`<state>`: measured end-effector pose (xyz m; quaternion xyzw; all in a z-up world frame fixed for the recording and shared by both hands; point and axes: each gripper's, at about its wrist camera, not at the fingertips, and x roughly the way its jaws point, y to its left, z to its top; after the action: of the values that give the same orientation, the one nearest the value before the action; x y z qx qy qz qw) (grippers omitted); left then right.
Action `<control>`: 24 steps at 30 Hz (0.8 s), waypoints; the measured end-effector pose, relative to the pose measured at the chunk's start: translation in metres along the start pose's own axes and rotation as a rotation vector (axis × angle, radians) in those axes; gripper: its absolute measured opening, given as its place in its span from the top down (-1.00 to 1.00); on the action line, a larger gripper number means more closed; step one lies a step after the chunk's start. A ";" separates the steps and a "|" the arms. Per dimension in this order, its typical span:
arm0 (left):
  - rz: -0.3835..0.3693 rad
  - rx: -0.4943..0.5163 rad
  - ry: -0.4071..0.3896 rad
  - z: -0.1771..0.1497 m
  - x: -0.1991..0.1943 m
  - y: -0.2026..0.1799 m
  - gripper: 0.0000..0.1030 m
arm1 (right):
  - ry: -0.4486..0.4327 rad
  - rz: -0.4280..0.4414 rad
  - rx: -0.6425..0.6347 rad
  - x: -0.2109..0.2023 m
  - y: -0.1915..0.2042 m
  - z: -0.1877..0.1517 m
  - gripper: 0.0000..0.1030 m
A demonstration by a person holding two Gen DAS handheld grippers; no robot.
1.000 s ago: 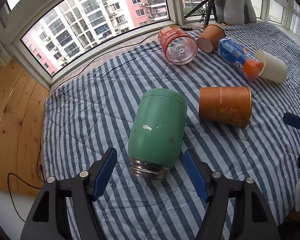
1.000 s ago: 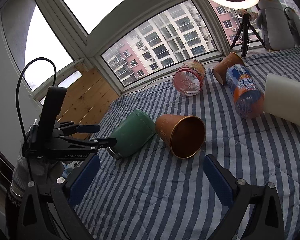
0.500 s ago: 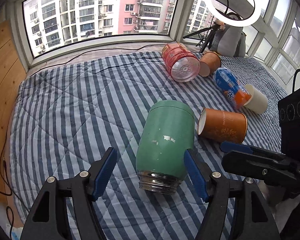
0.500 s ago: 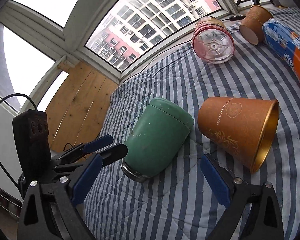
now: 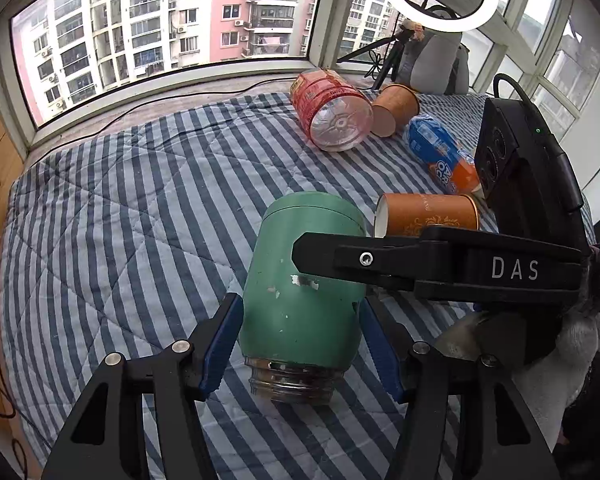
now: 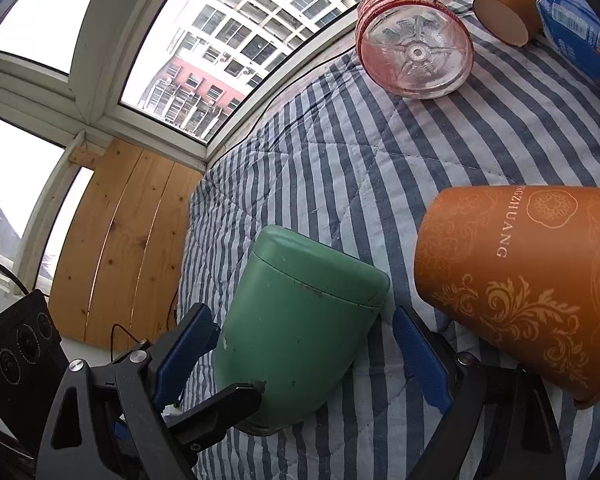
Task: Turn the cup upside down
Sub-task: 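Close the right tool around the green thermos while the left tool keeps holding it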
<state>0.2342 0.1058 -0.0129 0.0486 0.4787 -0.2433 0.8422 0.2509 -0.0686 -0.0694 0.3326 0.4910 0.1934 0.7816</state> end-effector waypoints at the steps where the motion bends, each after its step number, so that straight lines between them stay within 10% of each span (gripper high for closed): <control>1: -0.002 0.003 0.003 0.000 0.001 0.000 -0.24 | 0.004 -0.010 -0.001 0.004 -0.001 0.002 -0.74; 24: 0.070 0.024 -0.024 -0.028 -0.017 -0.022 -0.31 | -0.092 -0.041 -0.225 -0.016 0.034 -0.026 -0.52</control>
<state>0.1948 0.1014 -0.0110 0.0725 0.4637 -0.2200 0.8551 0.2213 -0.0466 -0.0426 0.2414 0.4364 0.2158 0.8395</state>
